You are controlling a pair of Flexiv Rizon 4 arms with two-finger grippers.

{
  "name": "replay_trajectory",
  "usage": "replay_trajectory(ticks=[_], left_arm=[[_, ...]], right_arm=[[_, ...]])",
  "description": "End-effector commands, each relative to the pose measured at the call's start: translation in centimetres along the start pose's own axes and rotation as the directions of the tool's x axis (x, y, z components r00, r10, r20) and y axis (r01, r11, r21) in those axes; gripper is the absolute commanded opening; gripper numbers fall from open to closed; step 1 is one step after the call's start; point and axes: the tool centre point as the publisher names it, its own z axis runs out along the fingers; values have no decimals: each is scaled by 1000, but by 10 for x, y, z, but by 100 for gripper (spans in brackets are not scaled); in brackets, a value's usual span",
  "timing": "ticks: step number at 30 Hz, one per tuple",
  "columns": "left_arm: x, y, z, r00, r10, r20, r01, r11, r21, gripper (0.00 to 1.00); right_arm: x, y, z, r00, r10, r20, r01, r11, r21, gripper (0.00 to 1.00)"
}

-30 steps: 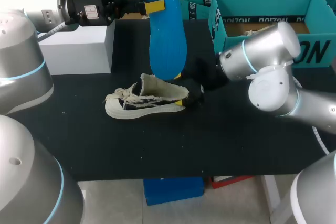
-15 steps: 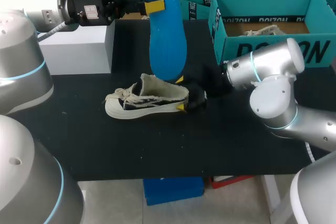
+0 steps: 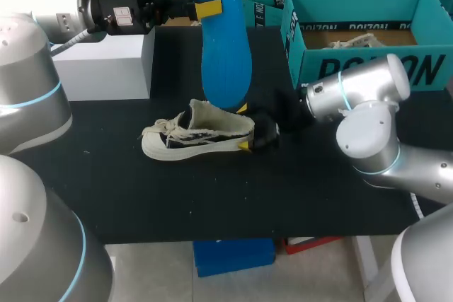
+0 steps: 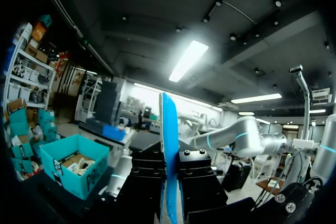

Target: Take the shoe out of the shoebox, open the shoe tongue, remove and reinsert the insole, then place the shoe into the shoebox

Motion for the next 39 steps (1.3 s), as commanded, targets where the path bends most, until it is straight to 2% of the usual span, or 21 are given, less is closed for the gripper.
replay_trajectory(ticks=[1, 3, 5, 8, 16, 20, 28, 34, 39], left_arm=[[0, 1, 2, 1000, 1, 5, -1, 1000, 1, 0], [0, 1, 2, 1000, 1, 5, -1, 1000, 1, 0], [0, 1, 2, 1000, 1, 5, -1, 1000, 1, 0], [0, 1, 2, 1000, 1, 5, -1, 1000, 1, 0], [0, 1, 2, 1000, 1, 5, -1, 1000, 1, 0], [0, 1, 2, 1000, 1, 5, -1, 1000, 1, 0], [0, 1, 2, 1000, 1, 5, -1, 1000, 1, 0], [0, 1, 2, 1000, 1, 5, -1, 1000, 1, 0], [0, 1, 2, 1000, 1, 5, -1, 1000, 1, 0]], right_arm=[[-3, 7, -4, 1000, 5, -18, -4, 998, 55, 100], [-4, 9, -7, 999, 13, -38, -9, 992, 124, 100], [-6, 13, -11, 999, 10, -34, -5, 990, 138, 100], [-9, 19, -16, 998, 17, -57, -4, 976, 218, 100], [-17, 37, -29, 991, 58, -121, 2, 897, 443, 100], [-22, 45, -32, 985, 81, -153, 15, 839, 544, 100], [-33, 65, -21, 974, 121, -192, 62, 672, 738, 100], [-36, 73, -6, 972, 144, -187, 73, 568, 820, 100], [-35, 74, 5, 973, 149, -177, 73, 527, 847, 100]])
